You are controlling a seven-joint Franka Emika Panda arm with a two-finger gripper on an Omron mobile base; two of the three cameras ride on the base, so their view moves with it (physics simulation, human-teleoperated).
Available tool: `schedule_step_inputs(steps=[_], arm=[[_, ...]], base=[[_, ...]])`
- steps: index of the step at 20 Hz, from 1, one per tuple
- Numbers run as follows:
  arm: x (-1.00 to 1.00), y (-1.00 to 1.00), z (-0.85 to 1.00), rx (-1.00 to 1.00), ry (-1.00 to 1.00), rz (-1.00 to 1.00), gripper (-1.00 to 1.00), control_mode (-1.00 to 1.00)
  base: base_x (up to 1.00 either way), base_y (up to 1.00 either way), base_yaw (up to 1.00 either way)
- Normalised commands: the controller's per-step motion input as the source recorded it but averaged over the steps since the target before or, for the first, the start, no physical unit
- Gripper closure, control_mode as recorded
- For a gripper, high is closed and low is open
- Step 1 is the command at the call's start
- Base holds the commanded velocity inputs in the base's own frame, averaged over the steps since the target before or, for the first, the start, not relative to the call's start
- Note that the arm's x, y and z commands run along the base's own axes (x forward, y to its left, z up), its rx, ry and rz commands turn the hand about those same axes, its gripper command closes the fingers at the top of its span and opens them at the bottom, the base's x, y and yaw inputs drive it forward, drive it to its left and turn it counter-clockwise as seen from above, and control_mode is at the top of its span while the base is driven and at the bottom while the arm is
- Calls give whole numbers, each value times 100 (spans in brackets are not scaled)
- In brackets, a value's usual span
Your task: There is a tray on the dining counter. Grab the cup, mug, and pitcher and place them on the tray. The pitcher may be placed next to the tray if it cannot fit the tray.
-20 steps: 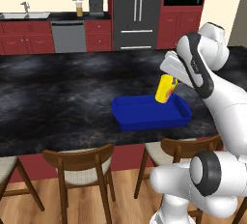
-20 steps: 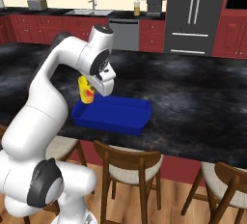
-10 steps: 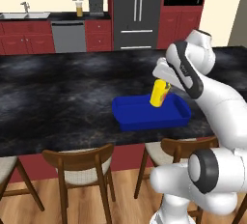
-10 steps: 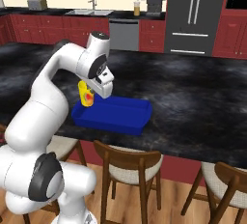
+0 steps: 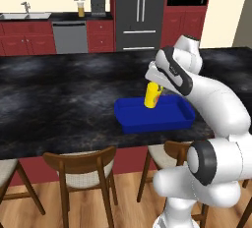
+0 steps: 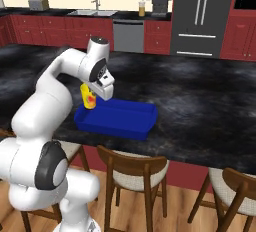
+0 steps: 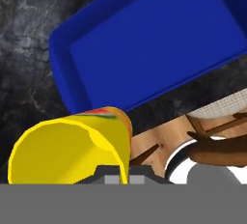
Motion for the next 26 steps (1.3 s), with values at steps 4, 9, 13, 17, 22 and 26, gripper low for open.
schedule_step_inputs(steps=[4,9,13,17,22,26], arm=[[45,13,-14,0,3,0,100,-100],[41,8,-22,0,1,1,100,-100],[45,7,-25,0,0,1,100,-100],[45,10,-29,0,0,1,100,-100],[40,14,-32,-1,0,0,100,-100],[41,8,-33,0,0,1,100,-100]], base=[[0,0,0],[0,0,0],[0,0,0],[0,0,0],[0,0,0],[0,0,0]])
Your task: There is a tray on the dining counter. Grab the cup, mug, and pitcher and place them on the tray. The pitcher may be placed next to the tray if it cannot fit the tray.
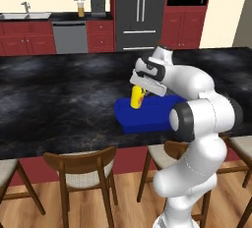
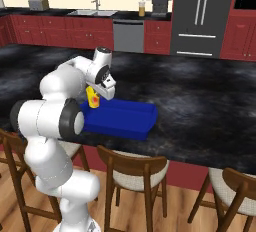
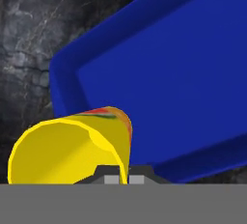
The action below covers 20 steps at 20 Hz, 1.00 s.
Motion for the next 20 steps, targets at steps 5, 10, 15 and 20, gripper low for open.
schedule_step_inputs(steps=[5,10,15,20], arm=[[44,2,-33,0,0,1,100,-100],[52,0,-31,0,0,0,100,-100],[40,8,-35,-2,3,0,100,-100],[29,9,-33,-2,4,0,100,-100]], base=[[0,0,0],[0,0,0],[0,0,0],[0,0,0]])
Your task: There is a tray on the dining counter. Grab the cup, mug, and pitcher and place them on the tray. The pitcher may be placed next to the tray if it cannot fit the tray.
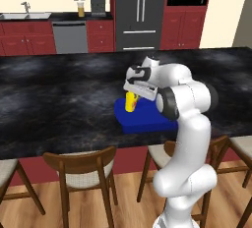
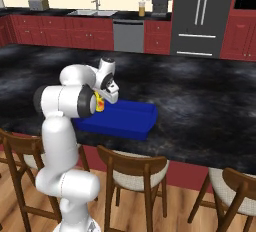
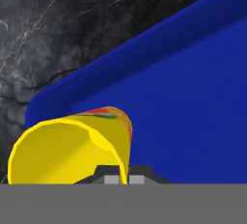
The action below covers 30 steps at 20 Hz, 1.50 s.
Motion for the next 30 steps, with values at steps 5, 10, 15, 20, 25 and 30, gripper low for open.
schedule_step_inputs(steps=[5,10,15,20,25,30], arm=[[27,2,-21,0,6,0,100,-100],[19,1,-16,0,10,1,100,-100],[11,4,-16,0,9,1,100,-100],[2,5,-9,0,3,1,100,-100],[0,0,0,0,0,0,100,-100],[0,0,0,0,0,0,100,-100]], base=[[0,0,0],[0,0,0],[0,0,0],[0,0,0],[0,0,0],[0,0,0]])
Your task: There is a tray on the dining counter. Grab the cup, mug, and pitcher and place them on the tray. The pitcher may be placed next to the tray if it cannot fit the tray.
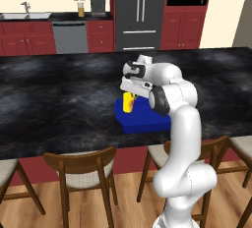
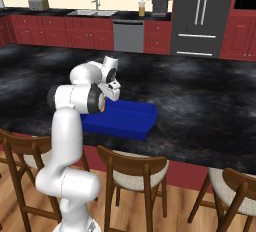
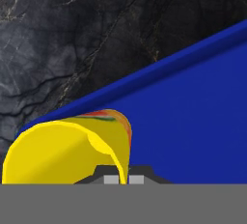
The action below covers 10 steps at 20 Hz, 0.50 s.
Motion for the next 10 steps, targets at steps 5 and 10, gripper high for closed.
schedule_step_inputs(steps=[5,10], arm=[[0,0,0,0,0,0,100,-100],[0,0,0,0,0,0,-100,-100]], base=[[0,0,0],[0,0,0]])
